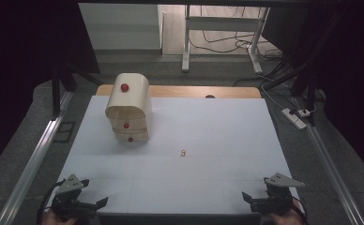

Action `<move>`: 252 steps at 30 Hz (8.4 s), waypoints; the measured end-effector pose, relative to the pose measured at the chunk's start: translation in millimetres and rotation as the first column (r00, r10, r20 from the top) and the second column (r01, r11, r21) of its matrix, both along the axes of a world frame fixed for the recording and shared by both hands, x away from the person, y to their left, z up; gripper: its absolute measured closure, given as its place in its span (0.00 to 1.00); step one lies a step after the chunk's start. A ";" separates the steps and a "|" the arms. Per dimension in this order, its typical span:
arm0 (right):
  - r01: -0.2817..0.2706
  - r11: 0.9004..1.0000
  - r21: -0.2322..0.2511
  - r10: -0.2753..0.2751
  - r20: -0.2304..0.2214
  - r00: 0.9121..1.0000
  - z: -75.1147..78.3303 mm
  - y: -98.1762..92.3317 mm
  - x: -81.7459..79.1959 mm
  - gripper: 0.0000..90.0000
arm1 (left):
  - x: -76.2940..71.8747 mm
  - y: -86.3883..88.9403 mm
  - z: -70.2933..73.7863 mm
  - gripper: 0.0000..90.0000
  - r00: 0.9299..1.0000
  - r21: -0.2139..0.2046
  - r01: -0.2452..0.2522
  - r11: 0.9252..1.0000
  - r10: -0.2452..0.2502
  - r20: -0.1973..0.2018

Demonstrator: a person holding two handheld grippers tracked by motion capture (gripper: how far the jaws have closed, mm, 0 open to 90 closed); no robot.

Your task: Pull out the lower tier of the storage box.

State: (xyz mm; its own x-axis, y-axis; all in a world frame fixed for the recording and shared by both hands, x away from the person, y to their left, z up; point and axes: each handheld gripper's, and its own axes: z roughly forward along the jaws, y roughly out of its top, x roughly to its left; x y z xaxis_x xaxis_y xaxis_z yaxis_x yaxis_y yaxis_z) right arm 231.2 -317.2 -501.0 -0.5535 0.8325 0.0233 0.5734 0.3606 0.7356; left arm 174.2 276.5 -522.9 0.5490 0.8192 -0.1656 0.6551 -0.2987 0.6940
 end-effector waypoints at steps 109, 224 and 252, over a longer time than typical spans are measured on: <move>-0.029 0.999 -0.025 0.029 -0.031 0.999 -2.1 3.2 2.3 0.00 | 76.0 -52.6 -4.9 0.00 0.990 -0.106 0.126 0.986 -0.118 0.082; -0.070 0.994 -0.085 0.065 -0.069 0.996 -4.8 9.9 4.0 0.00 | 143.3 -67.6 9.5 0.99 0.965 0.102 -0.217 0.971 0.198 0.170; -0.074 0.993 -0.092 0.067 -0.078 0.995 -5.8 11.3 4.8 0.00 | 151.6 -89.6 7.8 0.82 0.961 0.173 -0.252 0.952 0.226 0.160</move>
State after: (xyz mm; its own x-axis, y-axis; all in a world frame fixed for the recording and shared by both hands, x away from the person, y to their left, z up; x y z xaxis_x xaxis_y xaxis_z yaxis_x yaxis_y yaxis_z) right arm 236.0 -305.9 -506.8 -0.6109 0.7917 -0.0109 0.5956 0.4685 0.6525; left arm 325.7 186.9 -515.1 0.3396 0.9381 0.0688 0.6260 -0.2799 0.7278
